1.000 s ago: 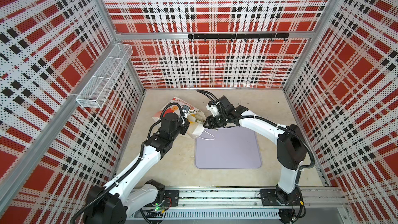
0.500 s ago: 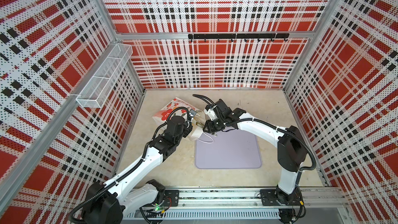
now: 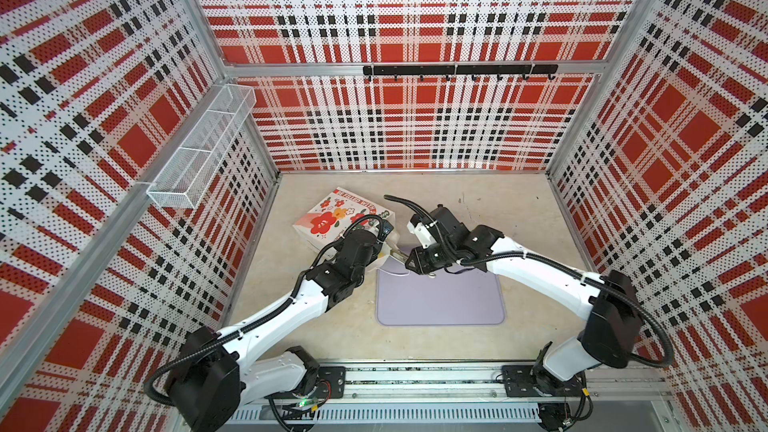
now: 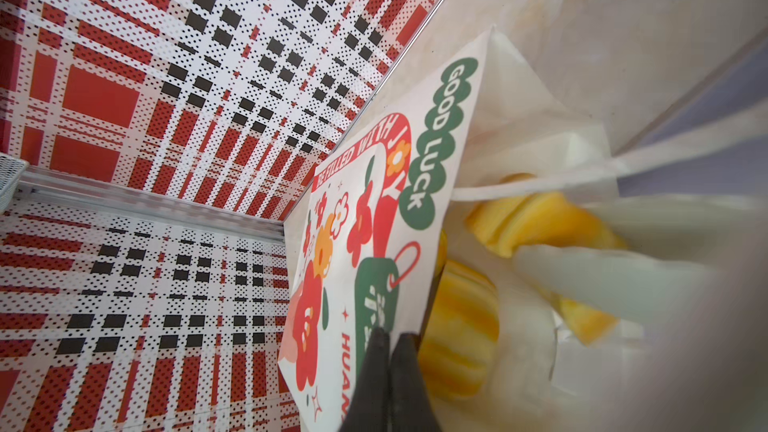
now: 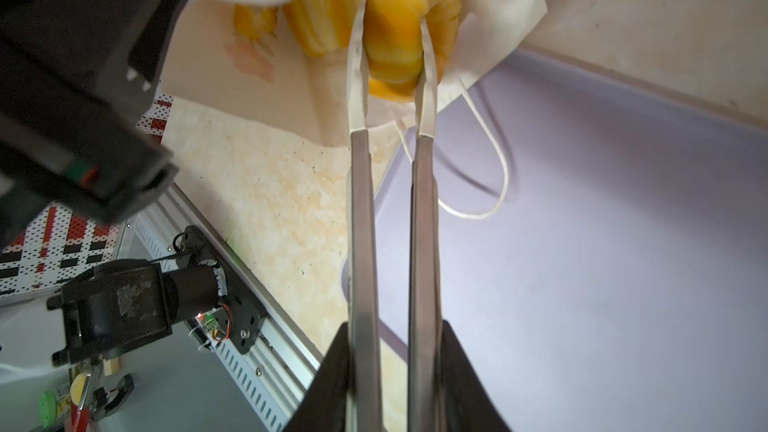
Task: Take the fake bread out of the paper bag
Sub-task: 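Pinch a yellow bread roll with the tongs and place it on the tray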
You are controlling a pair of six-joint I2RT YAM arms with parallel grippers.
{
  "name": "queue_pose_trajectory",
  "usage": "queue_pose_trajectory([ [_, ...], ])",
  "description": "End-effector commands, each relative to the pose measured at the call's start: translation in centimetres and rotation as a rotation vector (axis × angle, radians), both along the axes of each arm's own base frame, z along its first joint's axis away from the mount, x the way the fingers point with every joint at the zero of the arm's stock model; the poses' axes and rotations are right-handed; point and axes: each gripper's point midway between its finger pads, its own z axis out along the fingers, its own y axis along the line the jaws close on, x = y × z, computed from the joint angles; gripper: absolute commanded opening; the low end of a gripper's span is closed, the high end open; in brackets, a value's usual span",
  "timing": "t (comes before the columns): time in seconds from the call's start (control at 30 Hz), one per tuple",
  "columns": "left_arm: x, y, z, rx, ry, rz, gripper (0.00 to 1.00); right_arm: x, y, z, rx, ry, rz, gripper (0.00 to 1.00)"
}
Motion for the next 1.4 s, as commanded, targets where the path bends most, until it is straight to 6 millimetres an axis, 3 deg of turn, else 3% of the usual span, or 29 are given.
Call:
queue_pose_trajectory([
  [0.0,0.2,0.9,1.1,-0.004,-0.026,0.044,0.00,-1.1,-1.7,1.8,0.020,-0.031,-0.032,0.00],
  [0.17,0.0,1.0,1.0,-0.007,-0.019,0.044,0.00,-2.7,-5.6,3.6,-0.037,-0.072,-0.076,0.00],
  [0.37,-0.4,0.8,1.1,-0.026,-0.019,0.027,0.00,-3.6,-12.4,5.3,-0.255,-0.148,-0.173,0.00],
  [0.5,-0.6,0.6,1.1,-0.026,-0.017,0.017,0.00,-3.9,-16.1,4.9,-0.429,-0.157,-0.226,0.00],
  [0.6,-0.8,0.5,1.1,-0.024,-0.017,0.011,0.00,-3.9,-17.6,3.6,-0.546,-0.141,-0.242,0.00],
  [0.8,-1.1,0.3,0.7,-0.008,-0.008,0.002,0.00,-3.6,-17.5,0.6,-0.668,-0.076,-0.203,0.00],
  [0.93,-1.3,0.3,0.5,-0.002,-0.007,0.000,0.00,-3.3,-16.5,0.0,-0.661,-0.055,-0.182,0.00],
  [1.1,-1.2,0.3,0.5,-0.001,-0.009,0.002,0.00,-3.1,-15.3,0.4,-0.589,-0.064,-0.174,0.21],
  [1.37,-1.3,0.4,0.3,0.001,-0.008,0.003,0.00,-3.3,-15.0,0.6,-0.559,-0.061,-0.169,0.34],
])
